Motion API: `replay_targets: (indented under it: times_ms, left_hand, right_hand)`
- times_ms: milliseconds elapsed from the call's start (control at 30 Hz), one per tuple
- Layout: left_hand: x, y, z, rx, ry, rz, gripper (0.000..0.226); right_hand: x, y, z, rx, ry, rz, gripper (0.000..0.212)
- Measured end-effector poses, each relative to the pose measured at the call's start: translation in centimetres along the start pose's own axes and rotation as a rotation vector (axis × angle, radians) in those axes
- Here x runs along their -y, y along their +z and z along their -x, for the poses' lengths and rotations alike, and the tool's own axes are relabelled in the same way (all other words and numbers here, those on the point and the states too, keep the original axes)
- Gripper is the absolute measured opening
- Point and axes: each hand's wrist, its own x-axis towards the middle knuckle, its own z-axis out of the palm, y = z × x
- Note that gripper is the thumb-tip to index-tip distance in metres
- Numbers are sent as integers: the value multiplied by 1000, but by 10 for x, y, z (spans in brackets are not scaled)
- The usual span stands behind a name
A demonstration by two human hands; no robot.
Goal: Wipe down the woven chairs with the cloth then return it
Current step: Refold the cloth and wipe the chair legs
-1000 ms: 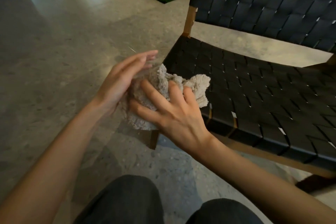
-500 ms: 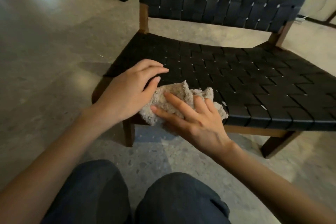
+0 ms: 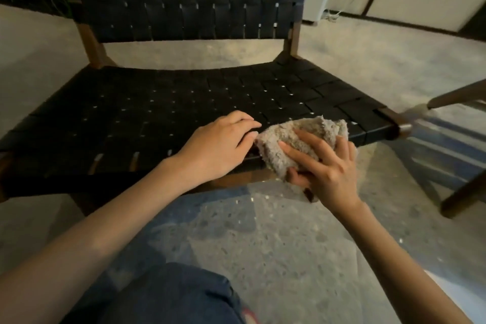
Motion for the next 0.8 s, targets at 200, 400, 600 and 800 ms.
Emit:
replay_targets:
  times_ms: [200,400,600,800]
  left_hand:
    - [-55,41,-49,136,128,-56,51]
    - [-71,59,-74,177,223,-157,62]
    - [-71,61,-79,102,256,-223,66]
    - [-73,70,-69,-12,317,-299,64]
  right_hand:
    - [-52,-17,30,-122,365,176,38]
    - [-71,-10,11,-77,768,73,45]
    - [-106,-13,-1,-271,989,-164,34]
    - [-84,0,29,-504,1026,-203,34]
